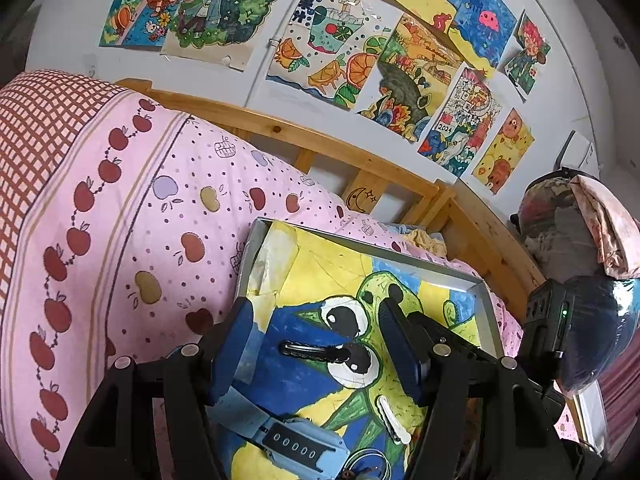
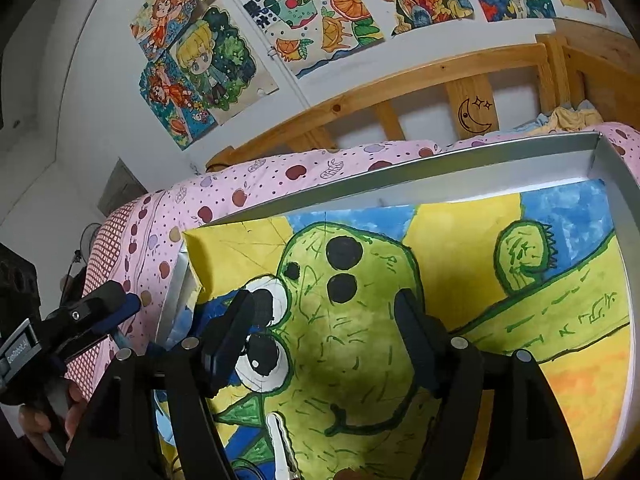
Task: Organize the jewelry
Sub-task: 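Raise both open tools away from the tray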
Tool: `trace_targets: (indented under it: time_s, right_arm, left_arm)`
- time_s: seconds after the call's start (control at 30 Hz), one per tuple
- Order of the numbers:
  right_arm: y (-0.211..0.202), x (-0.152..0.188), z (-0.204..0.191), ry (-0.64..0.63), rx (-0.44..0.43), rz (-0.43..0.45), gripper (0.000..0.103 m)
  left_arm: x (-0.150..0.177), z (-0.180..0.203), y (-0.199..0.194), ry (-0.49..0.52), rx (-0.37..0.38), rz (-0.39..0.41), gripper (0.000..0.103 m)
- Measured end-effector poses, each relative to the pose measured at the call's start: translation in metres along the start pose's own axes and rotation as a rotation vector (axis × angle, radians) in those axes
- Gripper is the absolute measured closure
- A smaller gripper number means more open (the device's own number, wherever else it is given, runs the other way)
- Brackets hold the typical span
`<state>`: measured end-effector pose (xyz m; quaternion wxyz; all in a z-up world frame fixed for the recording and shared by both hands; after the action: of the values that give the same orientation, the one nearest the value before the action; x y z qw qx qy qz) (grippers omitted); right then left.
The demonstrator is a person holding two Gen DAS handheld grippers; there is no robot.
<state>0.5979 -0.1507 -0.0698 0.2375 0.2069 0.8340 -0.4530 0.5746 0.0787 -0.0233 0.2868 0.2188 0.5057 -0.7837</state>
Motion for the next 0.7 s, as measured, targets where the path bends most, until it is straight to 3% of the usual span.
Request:
trace_targets:
  time_s: [0.23, 0.43, 0.7]
  right_arm:
    - [-0.003, 0.002, 0.005, 0.028, -0.045, 0.019, 0.034]
    - [-0.026, 0.003, 0.008, 0.068, -0.075, 0.087, 0.034]
    - [-0.095, -0.018, -0.036, -0.079, -0.088, 0.206, 0.034]
  left_arm:
    - [0.004, -0.001, -0.008, -0.001, -0.01, -0.003, 0.04]
    - [0.012, 0.001, -0.02, 0.013, -0.017, -0.011, 0.04]
    - [0.026, 0.01, -0.034, 0.035, -0.008, -0.03, 0.04]
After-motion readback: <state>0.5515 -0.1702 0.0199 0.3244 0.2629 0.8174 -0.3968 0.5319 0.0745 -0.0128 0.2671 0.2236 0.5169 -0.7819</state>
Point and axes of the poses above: each gripper's, at about its wrist camera, not at the fingertips, and y roughly the way its jaws point, z to its right, x to its underside, the point moved 2 cm from there along y, roughly the way its jaws point, and after that the axes turned 7 degrees about -z, right-handed, at the moved point
